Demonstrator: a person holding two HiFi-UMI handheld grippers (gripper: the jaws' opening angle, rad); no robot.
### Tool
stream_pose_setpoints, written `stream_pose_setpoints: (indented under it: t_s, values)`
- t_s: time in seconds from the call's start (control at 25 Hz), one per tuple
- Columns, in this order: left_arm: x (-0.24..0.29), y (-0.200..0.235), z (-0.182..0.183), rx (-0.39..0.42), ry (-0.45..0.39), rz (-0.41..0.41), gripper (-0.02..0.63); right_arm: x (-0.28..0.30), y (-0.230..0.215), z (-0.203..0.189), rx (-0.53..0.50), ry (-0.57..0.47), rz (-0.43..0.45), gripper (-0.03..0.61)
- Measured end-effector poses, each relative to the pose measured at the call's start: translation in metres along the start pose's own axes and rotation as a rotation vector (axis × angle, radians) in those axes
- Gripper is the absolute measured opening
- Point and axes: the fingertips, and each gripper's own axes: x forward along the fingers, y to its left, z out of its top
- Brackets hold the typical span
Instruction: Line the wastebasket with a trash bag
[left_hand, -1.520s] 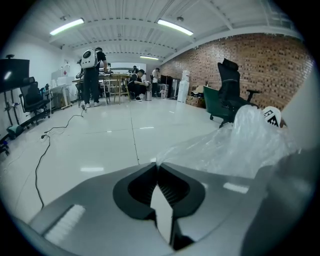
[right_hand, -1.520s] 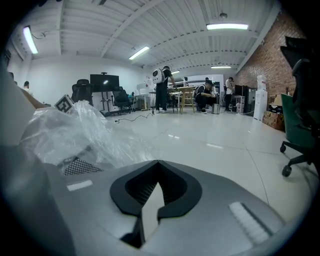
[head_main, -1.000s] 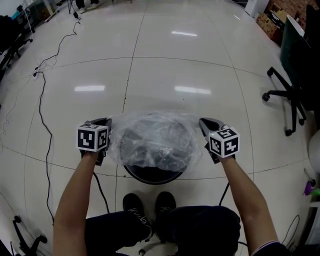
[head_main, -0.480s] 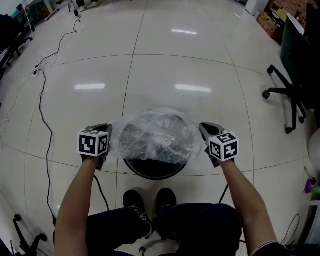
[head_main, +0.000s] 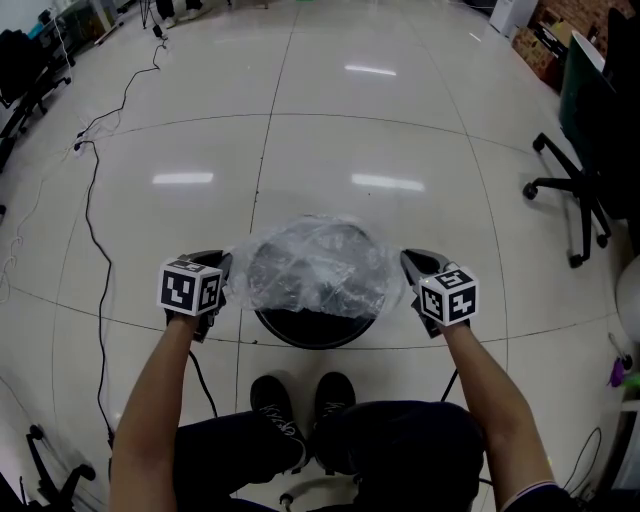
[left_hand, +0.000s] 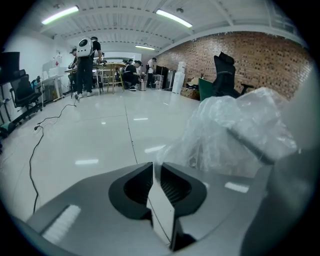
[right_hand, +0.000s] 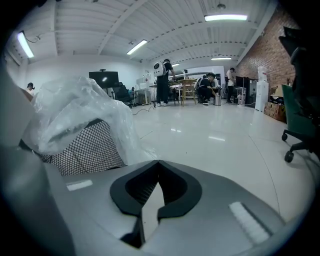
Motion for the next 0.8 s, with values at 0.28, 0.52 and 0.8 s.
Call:
stream_pose_setpoints:
  t_s: [0.28, 0.52, 0.8]
  values:
    - [-0.02, -0.01, -0.007, 0.023, 0.02, -0.023, 0.037, -0.015, 0.01, 0.003, -0.005, -0.012, 0.004, 0.002]
    - [-0.033, -0.019, -0.006, 0.045, 0.007, -0.038, 0.049, -0.028, 0.02, 0.008, -0.008, -0.04, 0.013, 0.035]
    - [-0.058, -0.014, 0.007, 0.057, -0.053, -0.01, 0.109, -0.054, 0.01, 0.026, -0.001, -0.095, -0.017, 0.077]
